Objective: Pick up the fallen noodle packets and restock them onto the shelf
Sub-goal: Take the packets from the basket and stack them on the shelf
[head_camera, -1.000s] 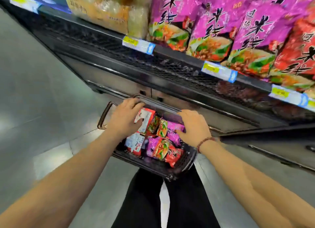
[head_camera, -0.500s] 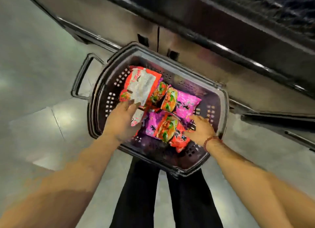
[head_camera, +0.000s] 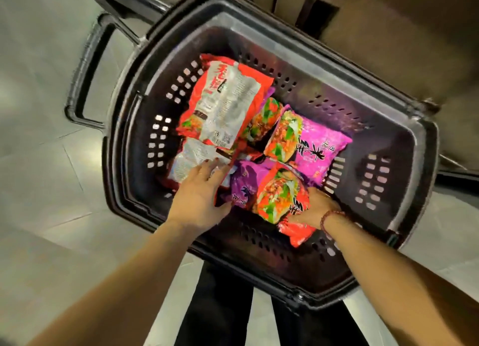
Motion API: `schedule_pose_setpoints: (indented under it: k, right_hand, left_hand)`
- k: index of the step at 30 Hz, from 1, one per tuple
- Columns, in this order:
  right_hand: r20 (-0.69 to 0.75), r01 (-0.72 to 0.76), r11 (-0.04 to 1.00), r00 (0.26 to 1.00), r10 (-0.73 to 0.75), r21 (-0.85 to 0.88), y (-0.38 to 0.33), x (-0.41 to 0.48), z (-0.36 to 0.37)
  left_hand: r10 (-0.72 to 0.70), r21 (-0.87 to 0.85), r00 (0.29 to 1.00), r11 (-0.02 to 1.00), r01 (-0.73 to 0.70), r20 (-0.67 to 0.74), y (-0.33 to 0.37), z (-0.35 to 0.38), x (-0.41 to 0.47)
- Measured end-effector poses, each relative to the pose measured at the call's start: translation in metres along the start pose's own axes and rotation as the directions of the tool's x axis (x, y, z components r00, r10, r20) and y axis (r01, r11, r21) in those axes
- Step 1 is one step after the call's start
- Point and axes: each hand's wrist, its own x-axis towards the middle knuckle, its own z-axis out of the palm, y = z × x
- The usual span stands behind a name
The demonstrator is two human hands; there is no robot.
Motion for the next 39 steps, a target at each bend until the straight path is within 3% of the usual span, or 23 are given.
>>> schedule_pose_setpoints:
  k: [4,7,11,12,14,17,18,19,20,21,23,24,25,26,27,29,30,31,33,35,39]
  right_hand:
    - [-0.074,-0.001,0.985,0.997,-0.011,-0.17,-0.013,-0.021,-0.004]
    - [-0.066,0.122,0.956,0.987,-0.145,-0.267,-0.027,-0.046,-0.02]
    - [0.016,0.355,0.831,0.922,-0.386,-0.428,-0.065,-0.097,-0.066]
    - [0.039,0.407,0.777,0.895,-0.445,-0.48,-0.074,-0.111,-0.08]
    - [0.064,0.421,0.782,0.894,-0.444,-0.459,-0.095,-0.129,-0.101]
    - [0.085,0.483,0.739,0.858,-0.507,-0.469,-0.122,-0.115,-0.097]
    - [0.114,0.446,0.695,0.876,-0.47,-0.564,-0.109,-0.072,-0.091]
    - [0.051,0.46,0.745,0.864,-0.501,-0.482,-0.043,0.062,-0.057]
    - [0.056,0.489,0.772,0.856,-0.513,-0.405,-0.024,0.121,-0.052]
    - [0.022,0.466,0.855,0.88,-0.474,-0.228,-0.034,0.128,-0.067]
    - [-0.044,0.53,0.846,0.848,-0.528,0.067,-0.038,0.149,-0.068]
    - [-0.17,0.568,0.819,0.817,-0.551,0.078,-0.059,0.126,-0.065]
    - [-0.227,0.585,0.782,0.809,-0.542,0.216,-0.109,0.061,-0.08]
    - [-0.408,0.692,0.642,0.718,-0.565,0.329,-0.177,-0.045,-0.11]
    - [-0.531,0.744,0.52,0.666,-0.524,0.42,-0.194,-0.068,-0.12]
    - [-0.562,0.638,0.464,0.767,-0.309,0.615,-0.2,-0.073,-0.124]
    - [-0.517,0.543,0.449,0.834,-0.19,0.71,-0.198,-0.063,-0.12]
    - [-0.428,0.405,0.516,0.9,-0.079,0.755,-0.193,-0.051,-0.112]
    - [-0.24,0.198,0.586,0.971,-0.005,0.786,-0.191,-0.038,-0.1]
    - [-0.12,0.097,0.578,0.993,0.002,0.81,-0.194,-0.028,-0.089]
    - [0.072,-0.05,0.457,0.997,-0.031,0.888,-0.212,-0.013,-0.074]
  left_hand:
    - [-0.011,-0.033,0.999,0.999,0.012,0.036,0.004,-0.006,-0.002]
    - [0.004,-0.061,0.995,0.998,0.002,0.095,0.008,-0.014,-0.009]
    - [0.21,-0.178,0.977,0.964,-0.198,0.047,0.02,-0.033,-0.017]
    - [0.281,-0.143,0.959,0.951,-0.273,0.038,0.023,-0.039,-0.018]
    - [0.351,-0.017,0.934,0.936,-0.351,0.069,0.028,-0.052,-0.019]
    - [0.215,0.027,0.959,0.974,-0.224,0.182,0.032,-0.083,-0.014]
    - [0.16,-0.006,0.965,0.987,-0.162,0.207,0.032,-0.096,-0.012]
    - [0.112,-0.046,0.969,0.993,-0.104,0.219,0.031,-0.107,-0.01]
    - [0.074,-0.077,0.975,0.995,-0.059,0.209,0.029,-0.115,-0.009]
    - [0.039,-0.095,0.982,0.995,-0.022,0.184,0.024,-0.121,-0.008]
    - [-0.047,-0.121,0.991,0.991,0.061,0.121,0.012,-0.127,-0.011]
    - [-0.099,-0.144,0.991,0.983,0.112,0.093,0.003,-0.127,-0.014]
    - [-0.161,-0.185,0.985,0.968,0.17,0.063,-0.005,-0.126,-0.018]
    - [-0.236,-0.263,0.971,0.935,0.237,0.033,-0.015,-0.124,-0.023]
    - [-0.327,-0.386,0.945,0.87,0.307,0.013,-0.024,-0.12,-0.029]
    - [-0.495,-0.663,0.869,0.647,0.376,0.009,-0.04,-0.11,-0.041]
    - [-0.551,-0.764,0.834,0.533,0.362,0.01,-0.046,-0.105,-0.047]
    - [-0.603,-0.84,0.797,0.426,0.337,0.014,-0.049,-0.101,-0.053]
    - [-0.672,-0.925,0.74,0.27,0.268,0.019,-0.051,-0.094,-0.061]
    - [-0.692,-0.964,0.722,0.193,0.184,-0.001,-0.047,-0.09,-0.065]
    - [-0.7,-0.98,0.713,0.164,0.11,-0.037,-0.041,-0.081,-0.065]
